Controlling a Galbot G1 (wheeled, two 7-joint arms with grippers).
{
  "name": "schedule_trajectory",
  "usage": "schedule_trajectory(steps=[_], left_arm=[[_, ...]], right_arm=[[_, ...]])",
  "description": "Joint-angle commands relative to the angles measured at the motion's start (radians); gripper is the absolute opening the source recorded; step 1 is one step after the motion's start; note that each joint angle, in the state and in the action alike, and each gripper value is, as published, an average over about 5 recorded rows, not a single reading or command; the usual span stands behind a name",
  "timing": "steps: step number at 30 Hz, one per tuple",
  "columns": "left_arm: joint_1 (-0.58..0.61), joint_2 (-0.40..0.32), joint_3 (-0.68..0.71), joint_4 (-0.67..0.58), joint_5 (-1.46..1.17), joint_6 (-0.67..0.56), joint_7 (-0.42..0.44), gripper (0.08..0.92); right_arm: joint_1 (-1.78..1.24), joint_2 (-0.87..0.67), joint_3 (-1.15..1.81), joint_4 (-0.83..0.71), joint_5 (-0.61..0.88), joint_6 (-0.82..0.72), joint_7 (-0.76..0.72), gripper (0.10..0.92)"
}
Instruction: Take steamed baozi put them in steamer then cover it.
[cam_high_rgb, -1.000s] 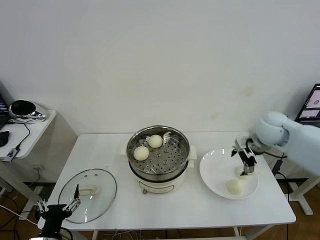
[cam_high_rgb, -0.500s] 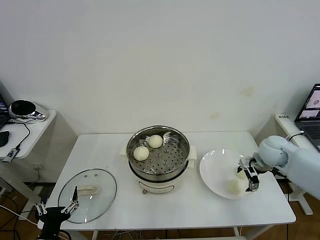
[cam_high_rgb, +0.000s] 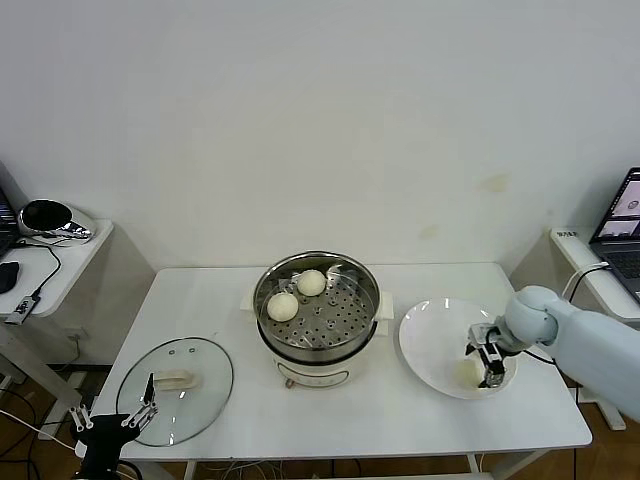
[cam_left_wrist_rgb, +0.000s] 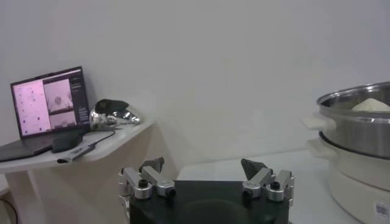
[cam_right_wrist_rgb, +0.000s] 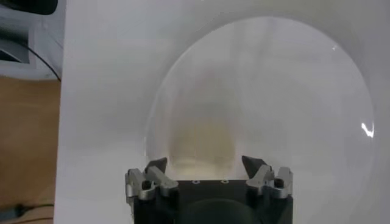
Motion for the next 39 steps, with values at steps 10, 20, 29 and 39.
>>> schedule_trajectory(steps=[10, 20, 29, 39], left_arm=[[0.001, 0.000, 0.001, -0.003, 0.000, -0.001, -0.001, 0.823], [-0.003, 0.006, 0.003, -0.006, -0.002, -0.001, -0.001, 0.823], [-0.011, 0.014, 0.008, -0.005, -0.005, -0.001, -0.001, 0.823], [-0.019, 0.016, 0.005, 0.000, -0.011, -0.004, -0.003, 0.823]], right_arm=[[0.023, 0.001, 0.012, -0.006, 0.011, 0.006, -0.009, 0.532], [0.335, -0.028, -0.074, 0.021, 0.129, 0.008, -0.055, 0.535], [0.702, 0.127, -0.233, -0.007, 0.284, 0.028, -0.066, 0.543], [0.824, 0.388, -0.365, -0.004, 0.423, 0.187, -0.031, 0.543]])
